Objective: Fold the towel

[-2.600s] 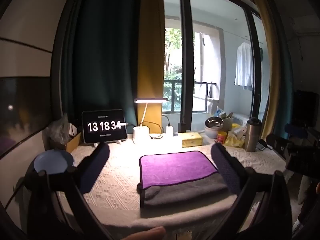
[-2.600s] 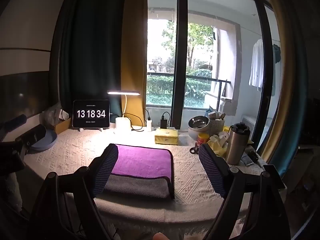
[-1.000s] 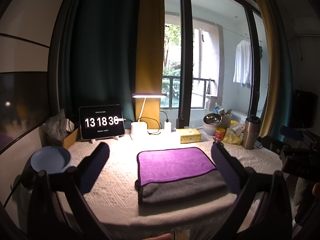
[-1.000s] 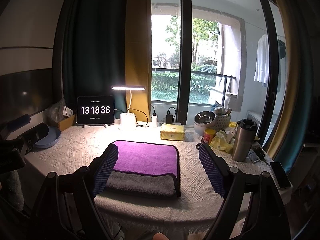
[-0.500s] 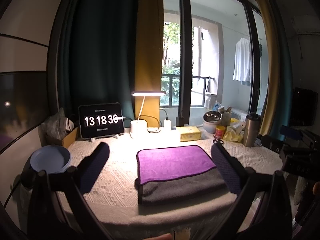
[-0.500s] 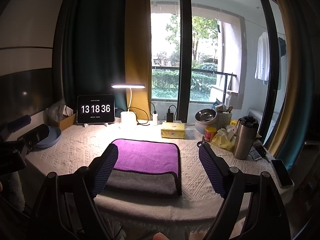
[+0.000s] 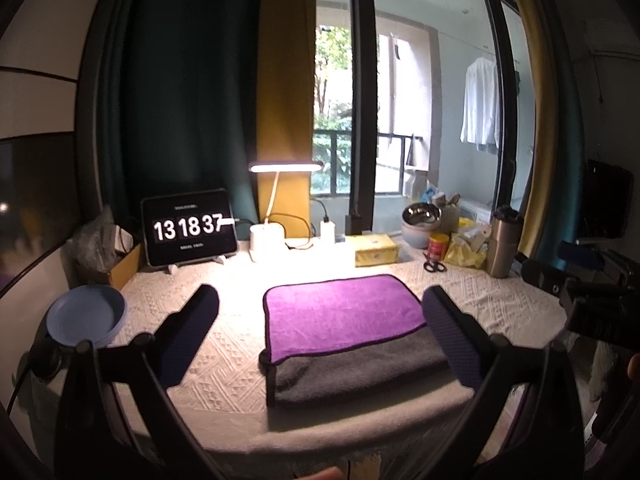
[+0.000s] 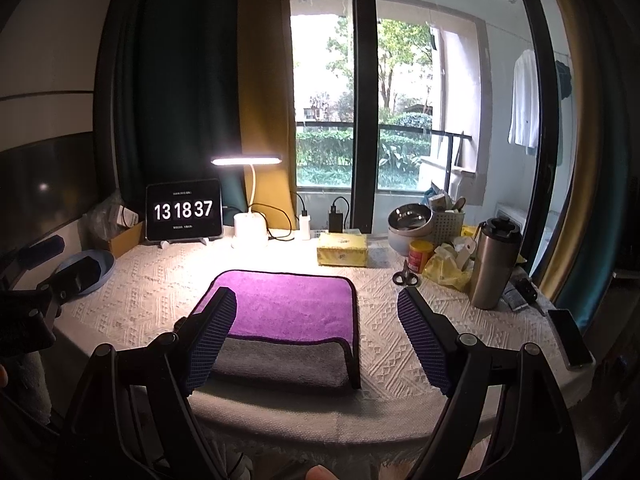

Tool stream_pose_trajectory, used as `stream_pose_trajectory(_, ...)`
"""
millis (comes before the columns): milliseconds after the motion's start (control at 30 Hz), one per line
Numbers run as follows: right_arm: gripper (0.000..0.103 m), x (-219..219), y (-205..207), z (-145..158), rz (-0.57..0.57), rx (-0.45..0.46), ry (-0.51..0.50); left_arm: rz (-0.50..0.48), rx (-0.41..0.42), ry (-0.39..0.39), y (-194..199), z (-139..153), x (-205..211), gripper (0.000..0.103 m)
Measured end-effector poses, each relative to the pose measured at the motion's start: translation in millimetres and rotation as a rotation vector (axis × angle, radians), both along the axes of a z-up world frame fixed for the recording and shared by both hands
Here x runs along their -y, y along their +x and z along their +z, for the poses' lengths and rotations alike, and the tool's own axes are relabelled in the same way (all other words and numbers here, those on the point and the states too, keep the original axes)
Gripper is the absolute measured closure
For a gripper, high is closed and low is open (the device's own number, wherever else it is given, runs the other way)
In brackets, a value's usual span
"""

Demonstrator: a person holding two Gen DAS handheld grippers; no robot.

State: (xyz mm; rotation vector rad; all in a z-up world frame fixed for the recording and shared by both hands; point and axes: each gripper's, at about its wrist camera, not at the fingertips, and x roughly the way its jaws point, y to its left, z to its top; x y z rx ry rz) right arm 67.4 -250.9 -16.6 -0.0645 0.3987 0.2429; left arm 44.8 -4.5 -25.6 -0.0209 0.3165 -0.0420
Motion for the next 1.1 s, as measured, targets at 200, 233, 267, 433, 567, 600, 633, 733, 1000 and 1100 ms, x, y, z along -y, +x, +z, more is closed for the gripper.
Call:
stream_pose_trajectory(200, 0.018, -1.2, 25.8, -11.6, -0.001, -0.048, -0.011, -0.015, -0.071, 0.008, 31.2, -14.5, 3.7, 0.001)
stream_pose_trajectory(233, 0.018, -1.7, 29.7, -13.5, 0.001, -0.056, -0.013, -0.014, -0.081, 0.010, 36.4, -17.2, 4.0, 0.001)
stream_pose_trajectory(267, 0.018, -1.9, 34.2, -15.6, 0.005, -0.065, -0.015, -0.013, -0.090, 0.014, 41.5, -20.3, 4.4, 0.001)
stream_pose_trajectory(433, 0.018, -0.9, 53.4, -25.9, 0.013, -0.096, -0.021, -0.003, -0.138, 0.024, 61.4, -32.8, 3.8, 0.002)
stream_pose_trajectory(567, 0.018, -0.2, 70.4, -35.5, 0.013, -0.126, -0.029, 0.005, -0.172, 0.038, 76.3, -43.6, 2.2, 0.002)
stream_pose_trajectory(600, 0.018, 0.5, 74.2, -37.9, 0.015, -0.131, -0.029, 0.006, -0.182, 0.043, 79.7, -47.0, 1.7, 0.002)
stream_pose_trajectory(633, 0.018, 0.8, 77.4, -39.9, 0.019, -0.134, -0.027, 0.008, -0.195, 0.045, 83.5, -50.9, 1.4, 0.002)
stream_pose_trajectory(733, 0.018, 1.6, 88.3, -47.4, 0.028, -0.159, -0.027, 0.012, -0.232, 0.048, 94.3, -62.7, -0.5, 0.002)
stream_pose_trajectory(1000, 0.025, 7.4, 117.8, -77.4, 0.023, -0.244, -0.035, 0.025, -0.322, 0.059, 120.0, -93.1, -6.5, 0.010)
stream_pose_trajectory(1100, 0.030, 9.6, 125.2, -87.0, 0.026, -0.262, -0.036, 0.032, -0.361, 0.057, 125.8, -105.8, -8.9, 0.015)
